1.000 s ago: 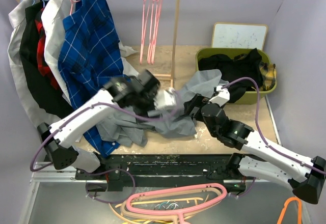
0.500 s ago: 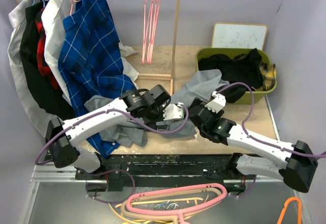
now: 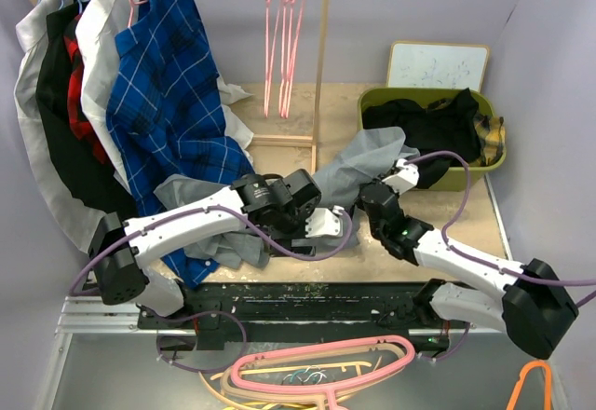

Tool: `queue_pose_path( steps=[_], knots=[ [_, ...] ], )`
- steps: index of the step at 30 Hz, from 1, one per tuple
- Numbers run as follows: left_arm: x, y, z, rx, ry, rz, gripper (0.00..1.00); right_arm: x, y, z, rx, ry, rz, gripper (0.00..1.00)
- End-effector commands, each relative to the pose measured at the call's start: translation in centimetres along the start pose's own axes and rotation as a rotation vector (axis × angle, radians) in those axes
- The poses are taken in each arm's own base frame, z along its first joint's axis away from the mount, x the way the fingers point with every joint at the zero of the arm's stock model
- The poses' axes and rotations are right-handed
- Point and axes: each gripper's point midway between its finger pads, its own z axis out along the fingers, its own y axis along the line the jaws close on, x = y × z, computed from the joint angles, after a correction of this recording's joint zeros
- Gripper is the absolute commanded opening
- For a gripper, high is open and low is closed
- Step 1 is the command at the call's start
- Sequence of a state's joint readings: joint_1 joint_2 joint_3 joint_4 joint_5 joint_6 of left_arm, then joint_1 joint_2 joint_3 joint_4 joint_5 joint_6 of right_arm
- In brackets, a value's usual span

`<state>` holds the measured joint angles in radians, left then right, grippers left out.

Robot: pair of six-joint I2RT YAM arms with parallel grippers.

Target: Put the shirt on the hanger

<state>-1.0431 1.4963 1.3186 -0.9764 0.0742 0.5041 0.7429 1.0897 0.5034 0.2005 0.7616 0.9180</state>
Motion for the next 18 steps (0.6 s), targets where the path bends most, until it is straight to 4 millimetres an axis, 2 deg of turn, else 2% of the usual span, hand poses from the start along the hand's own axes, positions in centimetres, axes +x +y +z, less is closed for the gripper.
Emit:
queue_pose_path(
  steps=[1, 5, 9, 12, 16, 17, 18],
  knots=[
    [-0.1, -0.3, 1.1, -0.004, -0.011, -0.013, 0.99, -3.1, 5.4, -1.3, -0.228, -0.033, 0.057, 0.0],
    [-0.3, -0.5, 1.9, -0.03, -0.002, 0.011, 0.99, -5.3, 8.3, -2.9, -0.342, -0.033, 0.111, 0.0],
    [-1.8, 0.4, 3.0, -0.148, 0.006, 0.053, 0.99, -7.1, 10.7, -3.0, -0.395, -0.035, 0.13, 0.0],
    [-3.9, 0.2, 4.2, -0.186, -0.018, 0.097, 0.99, -7.8, 11.3, -2.2, -0.398, -0.041, 0.131, 0.0],
    [-7.4, -0.8, 6.2, -0.184, -0.078, 0.112, 0.99, -8.7, 10.4, -1.0, -0.365, -0.028, 0.173, 0.01],
    [-8.0, -0.9, 6.8, -0.179, -0.086, 0.107, 0.99, -9.0, 10.0, -1.0, -0.356, -0.029, 0.187, 0.11],
    [-8.7, -0.9, 7.3, -0.168, -0.096, 0.101, 0.99, -9.5, 9.6, -1.0, -0.346, -0.033, 0.201, 0.25]
  ],
)
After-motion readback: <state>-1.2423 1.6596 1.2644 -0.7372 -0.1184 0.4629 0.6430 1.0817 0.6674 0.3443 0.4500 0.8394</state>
